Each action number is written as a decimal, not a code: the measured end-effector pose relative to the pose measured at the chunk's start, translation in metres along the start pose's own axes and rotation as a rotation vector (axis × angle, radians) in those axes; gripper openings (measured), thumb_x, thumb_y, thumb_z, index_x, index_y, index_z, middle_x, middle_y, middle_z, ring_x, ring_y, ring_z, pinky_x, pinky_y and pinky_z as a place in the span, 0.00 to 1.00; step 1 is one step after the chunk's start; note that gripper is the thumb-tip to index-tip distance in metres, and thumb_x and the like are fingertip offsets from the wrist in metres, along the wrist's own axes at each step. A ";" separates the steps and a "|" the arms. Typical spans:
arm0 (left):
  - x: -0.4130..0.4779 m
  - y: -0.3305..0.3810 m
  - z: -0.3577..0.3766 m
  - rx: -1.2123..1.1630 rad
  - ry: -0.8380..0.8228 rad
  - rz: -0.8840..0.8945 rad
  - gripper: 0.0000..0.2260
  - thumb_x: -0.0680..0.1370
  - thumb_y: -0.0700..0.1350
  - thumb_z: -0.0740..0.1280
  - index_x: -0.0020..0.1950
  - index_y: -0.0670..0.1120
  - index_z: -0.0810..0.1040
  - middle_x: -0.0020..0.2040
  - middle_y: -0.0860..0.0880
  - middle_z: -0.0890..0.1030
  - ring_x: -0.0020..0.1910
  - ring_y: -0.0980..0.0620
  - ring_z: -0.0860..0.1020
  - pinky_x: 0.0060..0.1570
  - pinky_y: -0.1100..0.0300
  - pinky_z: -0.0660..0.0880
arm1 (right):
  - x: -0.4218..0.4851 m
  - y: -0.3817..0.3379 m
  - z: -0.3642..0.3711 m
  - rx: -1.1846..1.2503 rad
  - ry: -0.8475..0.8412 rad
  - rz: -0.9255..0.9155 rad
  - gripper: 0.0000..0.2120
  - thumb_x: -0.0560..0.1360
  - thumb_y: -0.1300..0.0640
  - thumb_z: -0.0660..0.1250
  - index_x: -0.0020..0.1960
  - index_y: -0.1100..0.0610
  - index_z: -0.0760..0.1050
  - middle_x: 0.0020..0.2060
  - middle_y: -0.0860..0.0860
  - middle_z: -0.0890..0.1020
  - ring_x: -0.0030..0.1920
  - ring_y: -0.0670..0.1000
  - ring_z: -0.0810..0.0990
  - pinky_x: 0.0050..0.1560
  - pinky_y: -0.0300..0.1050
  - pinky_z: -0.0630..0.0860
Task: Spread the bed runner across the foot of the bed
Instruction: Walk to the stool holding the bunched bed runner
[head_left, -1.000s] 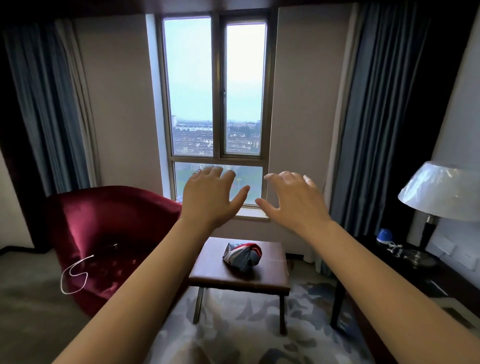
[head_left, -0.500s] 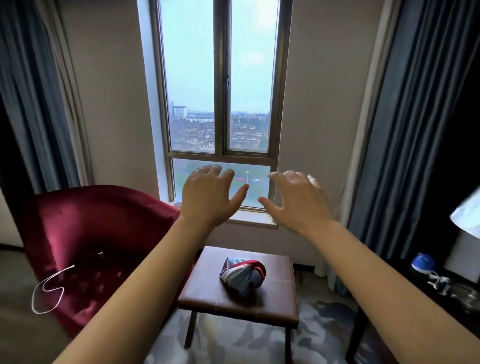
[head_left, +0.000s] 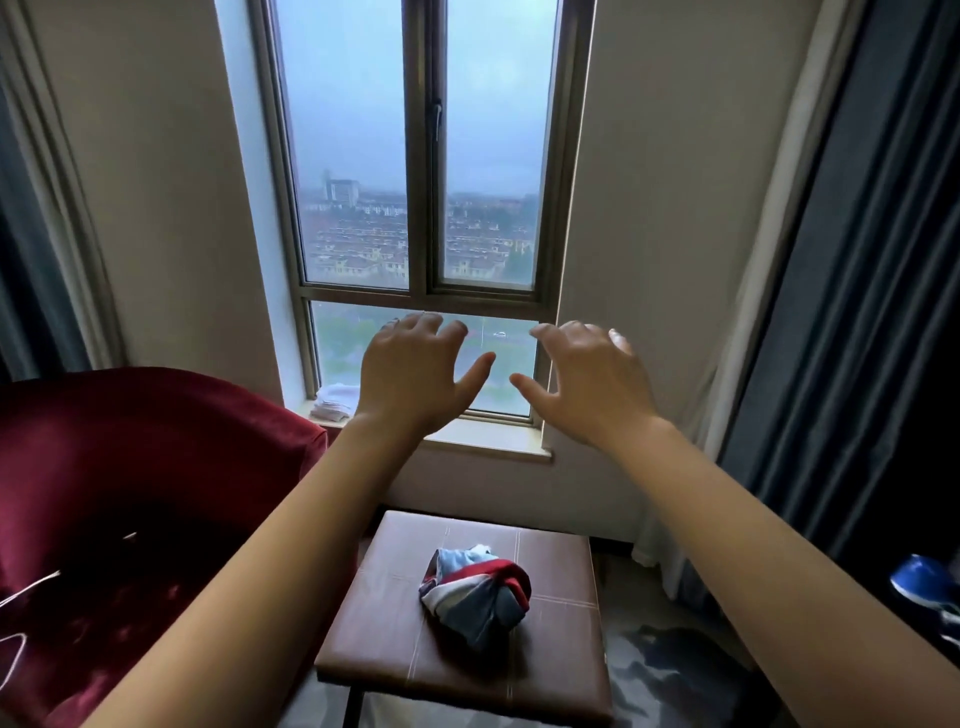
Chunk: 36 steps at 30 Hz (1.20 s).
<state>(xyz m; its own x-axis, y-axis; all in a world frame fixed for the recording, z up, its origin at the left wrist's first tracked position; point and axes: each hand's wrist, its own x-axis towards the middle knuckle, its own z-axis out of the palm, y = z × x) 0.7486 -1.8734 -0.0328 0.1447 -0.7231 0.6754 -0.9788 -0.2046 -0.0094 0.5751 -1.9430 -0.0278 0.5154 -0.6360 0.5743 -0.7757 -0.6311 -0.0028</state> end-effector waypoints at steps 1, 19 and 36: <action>0.010 -0.002 0.011 -0.004 -0.001 0.003 0.29 0.75 0.64 0.50 0.58 0.48 0.80 0.54 0.46 0.82 0.55 0.45 0.79 0.53 0.53 0.73 | 0.011 0.004 0.010 0.004 -0.003 0.007 0.28 0.75 0.36 0.59 0.69 0.50 0.67 0.62 0.53 0.77 0.65 0.54 0.72 0.70 0.58 0.62; 0.211 -0.041 0.238 0.034 -0.014 -0.026 0.28 0.75 0.64 0.50 0.57 0.46 0.79 0.53 0.45 0.82 0.54 0.43 0.79 0.53 0.51 0.72 | 0.237 0.116 0.218 0.098 -0.031 -0.070 0.29 0.74 0.36 0.61 0.69 0.50 0.68 0.62 0.52 0.77 0.65 0.54 0.73 0.70 0.59 0.63; 0.105 -0.087 0.508 -0.078 -0.472 0.093 0.22 0.74 0.60 0.56 0.53 0.45 0.78 0.49 0.45 0.79 0.51 0.43 0.77 0.54 0.50 0.70 | 0.173 0.142 0.509 0.240 -0.498 -0.108 0.33 0.69 0.38 0.66 0.70 0.49 0.67 0.66 0.54 0.72 0.69 0.53 0.68 0.70 0.62 0.60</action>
<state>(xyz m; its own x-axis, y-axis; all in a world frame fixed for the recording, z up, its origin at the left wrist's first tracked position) 0.9225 -2.2667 -0.3360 0.0881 -0.9600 0.2659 -0.9961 -0.0876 0.0137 0.7397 -2.3687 -0.3452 0.7419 -0.6586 0.1258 -0.6347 -0.7503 -0.1849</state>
